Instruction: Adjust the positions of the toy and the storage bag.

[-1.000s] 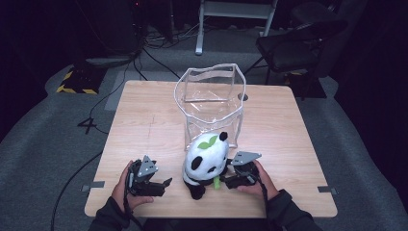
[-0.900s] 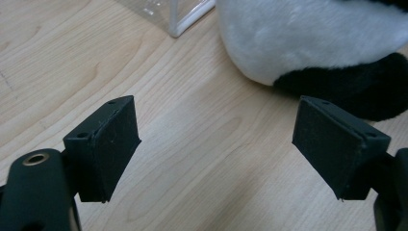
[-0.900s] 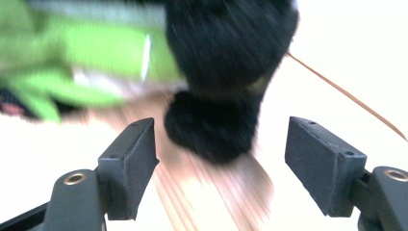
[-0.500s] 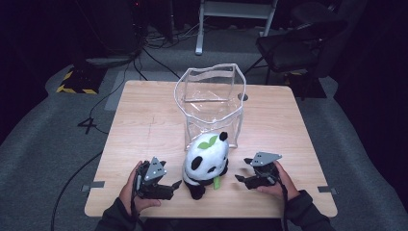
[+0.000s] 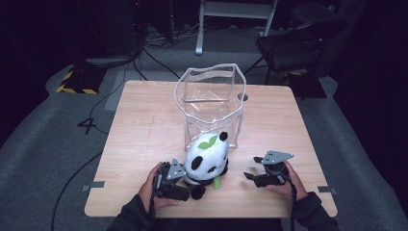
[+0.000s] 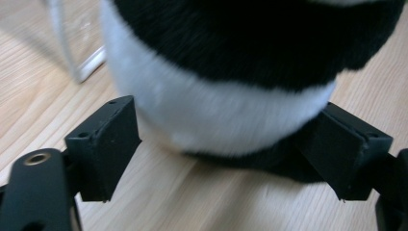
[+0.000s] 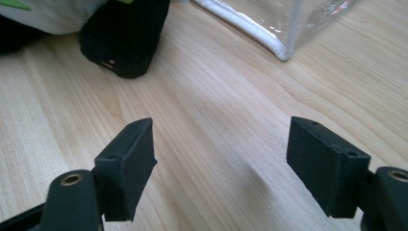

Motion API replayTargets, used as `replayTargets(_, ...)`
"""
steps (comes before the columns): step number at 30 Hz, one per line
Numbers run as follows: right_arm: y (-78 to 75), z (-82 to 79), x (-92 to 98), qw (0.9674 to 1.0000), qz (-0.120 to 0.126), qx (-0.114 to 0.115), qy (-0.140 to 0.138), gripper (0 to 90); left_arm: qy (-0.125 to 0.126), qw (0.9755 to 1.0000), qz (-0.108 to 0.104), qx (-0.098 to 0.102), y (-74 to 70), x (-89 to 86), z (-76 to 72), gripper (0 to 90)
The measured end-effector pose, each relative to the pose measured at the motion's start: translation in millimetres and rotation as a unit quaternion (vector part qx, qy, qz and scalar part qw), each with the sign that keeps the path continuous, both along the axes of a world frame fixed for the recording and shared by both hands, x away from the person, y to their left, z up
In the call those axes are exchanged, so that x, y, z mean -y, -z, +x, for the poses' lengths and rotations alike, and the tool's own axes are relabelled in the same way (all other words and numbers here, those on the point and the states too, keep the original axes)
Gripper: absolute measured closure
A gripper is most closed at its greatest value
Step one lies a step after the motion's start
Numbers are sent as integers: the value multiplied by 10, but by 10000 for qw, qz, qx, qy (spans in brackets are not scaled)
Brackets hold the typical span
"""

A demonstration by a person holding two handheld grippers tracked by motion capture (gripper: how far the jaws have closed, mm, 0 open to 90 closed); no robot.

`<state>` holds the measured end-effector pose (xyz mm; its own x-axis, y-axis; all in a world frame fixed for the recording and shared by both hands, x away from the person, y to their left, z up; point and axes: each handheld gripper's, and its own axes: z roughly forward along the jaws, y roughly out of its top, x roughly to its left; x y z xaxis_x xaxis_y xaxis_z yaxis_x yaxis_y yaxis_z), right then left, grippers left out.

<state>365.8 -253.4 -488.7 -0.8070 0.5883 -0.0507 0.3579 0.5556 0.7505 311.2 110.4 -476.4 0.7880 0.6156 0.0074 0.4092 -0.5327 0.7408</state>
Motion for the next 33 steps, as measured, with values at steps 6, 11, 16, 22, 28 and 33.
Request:
replayTargets(6, -39, 2, 97, 9999, 69, 50, 111, 256, 60, 9998, -168, -28, 35, 179, 143, 180)
replayTargets(11, -72, 4, 186, 9996, 144, 78, 232, 256, 109, 9997, -218, 3, 57, 377, 243, 197)
replayTargets(16, -115, 4, 289, 9989, 243, 127, 373, 256, 198, 9990, -389, -19, 96, 670, 382, 211)
replayTargets(22, -137, 17, 399, 9980, 263, 182, 552, 255, 102, 9984, -550, 24, 154, 1028, 548, 207)
replayTargets(28, -152, 59, 501, 9961, 345, 230, 773, 255, -142, 9977, -648, 101, 173, 1298, 692, 206)
replayTargets(33, -152, 73, 544, 9950, 373, 254, 894, 257, -167, 9981, -582, 108, 143, 1342, 682, 189)
